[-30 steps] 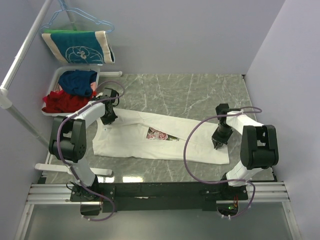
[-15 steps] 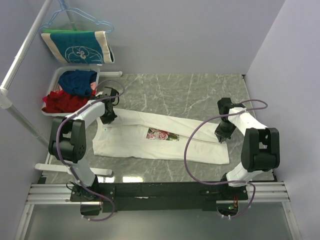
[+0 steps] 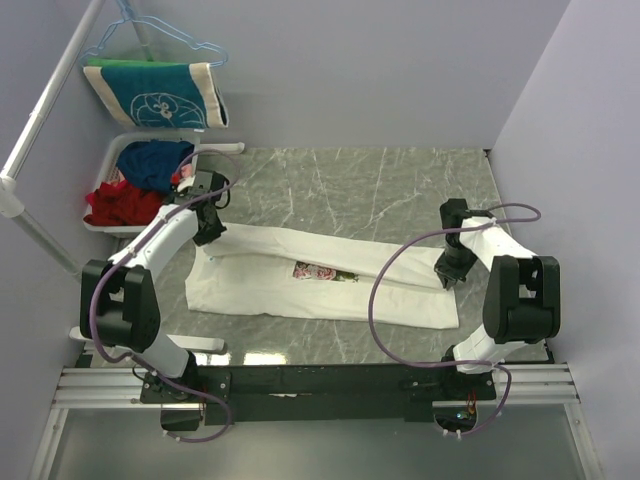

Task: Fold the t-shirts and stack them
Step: Fold the tshirt

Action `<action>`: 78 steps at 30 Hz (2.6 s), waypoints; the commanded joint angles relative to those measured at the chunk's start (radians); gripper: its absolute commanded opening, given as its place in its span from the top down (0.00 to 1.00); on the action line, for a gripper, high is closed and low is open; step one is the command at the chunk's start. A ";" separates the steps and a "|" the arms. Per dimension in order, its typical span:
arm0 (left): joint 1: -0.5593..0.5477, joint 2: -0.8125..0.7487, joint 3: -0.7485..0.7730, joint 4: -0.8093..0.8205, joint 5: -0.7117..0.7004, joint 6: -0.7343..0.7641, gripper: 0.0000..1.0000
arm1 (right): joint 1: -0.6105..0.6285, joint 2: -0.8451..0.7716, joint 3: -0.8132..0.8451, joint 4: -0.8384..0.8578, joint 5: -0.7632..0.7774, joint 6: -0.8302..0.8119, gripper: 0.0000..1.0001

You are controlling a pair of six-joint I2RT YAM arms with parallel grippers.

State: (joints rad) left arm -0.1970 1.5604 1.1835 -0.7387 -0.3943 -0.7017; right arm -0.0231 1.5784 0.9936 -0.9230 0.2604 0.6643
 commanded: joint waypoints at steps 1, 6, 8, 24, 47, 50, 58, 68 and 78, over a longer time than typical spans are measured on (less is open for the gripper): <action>0.004 -0.016 -0.034 -0.015 -0.008 -0.009 0.86 | -0.011 0.005 -0.032 0.012 0.030 -0.009 0.94; 0.004 -0.013 -0.079 -0.008 0.026 -0.022 0.23 | -0.012 -0.006 -0.036 0.016 0.013 -0.015 0.47; 0.004 -0.020 -0.078 -0.007 0.008 -0.028 0.23 | -0.011 -0.021 -0.021 0.007 0.026 -0.012 0.46; 0.004 -0.037 0.030 0.117 0.083 -0.018 0.31 | 0.090 0.090 0.198 0.119 -0.130 -0.049 0.60; -0.025 0.582 0.449 -0.010 0.080 -0.015 0.48 | 0.152 0.552 0.571 0.004 -0.142 -0.078 0.61; -0.025 0.625 0.527 -0.039 0.080 -0.015 0.46 | 0.118 0.597 0.686 -0.045 -0.116 -0.091 0.61; -0.025 0.797 0.809 -0.073 0.115 -0.001 0.43 | 0.038 0.736 0.947 -0.106 -0.095 -0.123 0.61; -0.018 0.839 1.027 0.027 0.204 0.125 0.37 | 0.026 0.827 1.194 -0.085 -0.099 -0.141 0.61; -0.013 0.601 0.768 0.171 0.334 0.162 0.36 | 0.112 0.522 0.958 0.162 -0.184 -0.175 0.80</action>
State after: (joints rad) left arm -0.2108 2.2650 1.9949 -0.6632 -0.1581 -0.5785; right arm 0.0254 2.2417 1.9400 -0.8806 0.1051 0.5167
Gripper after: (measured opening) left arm 0.646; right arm 0.208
